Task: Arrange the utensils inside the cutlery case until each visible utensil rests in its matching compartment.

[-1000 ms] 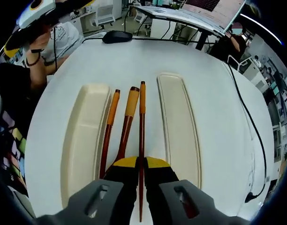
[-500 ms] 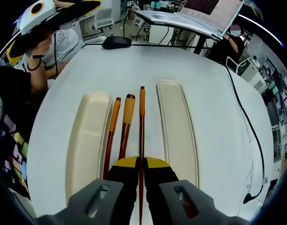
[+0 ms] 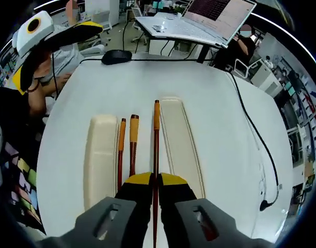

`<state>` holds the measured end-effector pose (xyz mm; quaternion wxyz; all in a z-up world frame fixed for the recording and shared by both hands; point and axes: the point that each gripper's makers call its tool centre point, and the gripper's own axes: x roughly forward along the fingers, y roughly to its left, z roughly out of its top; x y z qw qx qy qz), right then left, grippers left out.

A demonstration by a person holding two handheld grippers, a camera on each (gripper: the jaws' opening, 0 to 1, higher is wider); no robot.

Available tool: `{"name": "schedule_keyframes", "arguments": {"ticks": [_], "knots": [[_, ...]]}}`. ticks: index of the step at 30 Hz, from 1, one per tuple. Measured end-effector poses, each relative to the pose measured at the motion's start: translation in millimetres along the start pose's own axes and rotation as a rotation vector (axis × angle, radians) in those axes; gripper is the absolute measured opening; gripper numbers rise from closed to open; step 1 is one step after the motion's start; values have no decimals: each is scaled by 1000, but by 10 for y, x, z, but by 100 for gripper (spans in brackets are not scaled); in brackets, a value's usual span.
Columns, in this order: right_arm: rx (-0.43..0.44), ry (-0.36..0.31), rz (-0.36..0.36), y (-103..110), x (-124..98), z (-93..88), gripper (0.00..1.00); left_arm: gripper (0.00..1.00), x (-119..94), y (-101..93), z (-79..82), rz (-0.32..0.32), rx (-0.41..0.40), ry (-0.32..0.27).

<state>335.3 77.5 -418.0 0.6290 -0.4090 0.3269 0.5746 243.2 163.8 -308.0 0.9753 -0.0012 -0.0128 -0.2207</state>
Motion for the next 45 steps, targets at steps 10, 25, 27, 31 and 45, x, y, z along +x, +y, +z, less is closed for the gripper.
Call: {"name": "schedule_keyframes", "arguments": {"ticks": [10,25,27,31,45], "knots": [[19,-20,-2,166,-172,-45,2,64,-2,29,8,6,-3,-2],[-56,-106,5,711,-246,-146,2,66,-22,63,21,21,1,-3],[-67,-105,-6,773,-269,-201,2,68,-20,77,11,25,1,1],[-78,-139,9,853,-300,-216,2,68,-21,83,61,32,30,-29],[-72,-127,33,883,-123,-280,2,69,-27,41,23,28,26,-15]]}}
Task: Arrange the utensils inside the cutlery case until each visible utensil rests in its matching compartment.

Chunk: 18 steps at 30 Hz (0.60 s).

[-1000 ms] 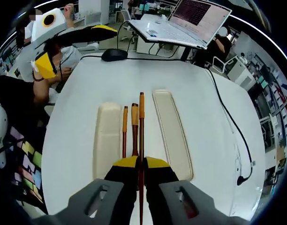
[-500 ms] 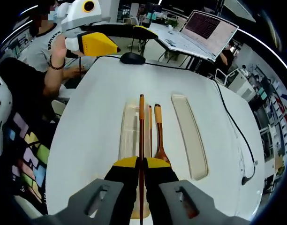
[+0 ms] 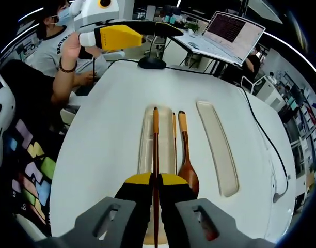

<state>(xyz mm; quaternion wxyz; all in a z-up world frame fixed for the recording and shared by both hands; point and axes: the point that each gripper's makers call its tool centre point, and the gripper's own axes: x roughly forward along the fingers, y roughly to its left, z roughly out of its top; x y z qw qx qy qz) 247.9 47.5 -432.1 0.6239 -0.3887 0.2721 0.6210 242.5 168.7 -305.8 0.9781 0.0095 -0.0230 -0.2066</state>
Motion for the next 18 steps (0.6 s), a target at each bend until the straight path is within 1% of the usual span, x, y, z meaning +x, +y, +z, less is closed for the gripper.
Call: {"name": "schedule_keyframes", "arguments": {"ticks": [4,9,18], "knots": [[-1,7,8,26,31,-14,2,69,-5,14,-5,4,-2,1],[3,-1,13,22,78,-11,2,69,-2,0,-15,0,-2,5],[8,-5,37,40,148,-80,3,68,9,-12,-37,-5,-1,14]]}}
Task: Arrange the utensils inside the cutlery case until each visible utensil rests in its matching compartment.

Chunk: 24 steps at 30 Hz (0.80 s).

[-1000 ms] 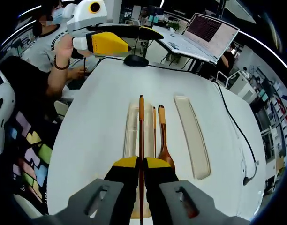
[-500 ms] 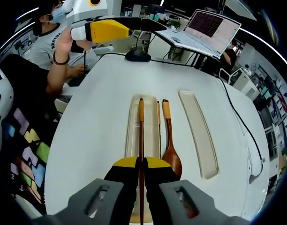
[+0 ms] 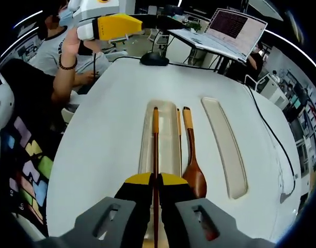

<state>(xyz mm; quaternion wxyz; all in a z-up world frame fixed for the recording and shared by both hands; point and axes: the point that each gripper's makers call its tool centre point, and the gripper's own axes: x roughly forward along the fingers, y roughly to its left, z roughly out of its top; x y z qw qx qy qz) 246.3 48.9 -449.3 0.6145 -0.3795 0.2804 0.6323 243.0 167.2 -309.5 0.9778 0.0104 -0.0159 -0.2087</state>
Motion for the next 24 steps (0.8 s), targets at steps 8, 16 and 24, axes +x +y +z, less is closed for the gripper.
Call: {"name": "schedule_keyframes", "arguments": {"ticks": [8,16,24], "knots": [[12,13,16,19,44,-48,3,68,7,4,-9,1,-2,4],[16,15,21,24,75,-59,3,68,12,-5,-12,-3,-2,6],[7,17,17,3,80,-63,7,68,22,-7,-24,-4,-2,11]]}}
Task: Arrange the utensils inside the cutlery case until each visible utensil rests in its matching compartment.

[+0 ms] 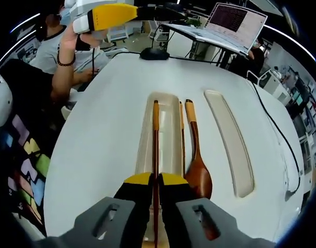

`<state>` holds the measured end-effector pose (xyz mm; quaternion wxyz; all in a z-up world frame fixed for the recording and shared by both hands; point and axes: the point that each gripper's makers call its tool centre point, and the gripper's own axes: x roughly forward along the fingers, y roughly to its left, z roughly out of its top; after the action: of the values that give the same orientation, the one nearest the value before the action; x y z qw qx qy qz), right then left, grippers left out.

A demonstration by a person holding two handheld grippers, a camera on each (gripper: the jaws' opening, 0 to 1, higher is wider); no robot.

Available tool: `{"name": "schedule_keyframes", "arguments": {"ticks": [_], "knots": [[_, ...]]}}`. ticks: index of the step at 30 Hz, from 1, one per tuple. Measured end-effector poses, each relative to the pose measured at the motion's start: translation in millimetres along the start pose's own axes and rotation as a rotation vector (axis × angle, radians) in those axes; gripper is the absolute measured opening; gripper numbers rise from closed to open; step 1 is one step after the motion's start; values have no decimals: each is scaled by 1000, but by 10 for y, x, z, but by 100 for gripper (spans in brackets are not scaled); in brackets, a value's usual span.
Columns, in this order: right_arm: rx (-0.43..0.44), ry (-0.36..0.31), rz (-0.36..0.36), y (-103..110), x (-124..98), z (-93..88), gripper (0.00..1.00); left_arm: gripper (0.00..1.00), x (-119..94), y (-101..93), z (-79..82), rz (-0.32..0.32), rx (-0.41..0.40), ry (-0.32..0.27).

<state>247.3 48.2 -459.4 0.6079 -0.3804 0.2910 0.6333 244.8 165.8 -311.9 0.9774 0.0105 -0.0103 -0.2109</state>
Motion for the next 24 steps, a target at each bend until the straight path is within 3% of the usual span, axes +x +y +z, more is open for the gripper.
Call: {"name": "schedule_keyframes", "arguments": {"ticks": [6,18,24], "knots": [[-15,-34,-22,-25,-119,128,11,67,6,-16,-4,-5,1,3],[-13,-13,-36,-88,-152,110,11,67,6,-21,-20,-6,3,9],[-20,-39,-72,-214,-281,272,11,67,10,-15,-24,-6,2,11]]}}
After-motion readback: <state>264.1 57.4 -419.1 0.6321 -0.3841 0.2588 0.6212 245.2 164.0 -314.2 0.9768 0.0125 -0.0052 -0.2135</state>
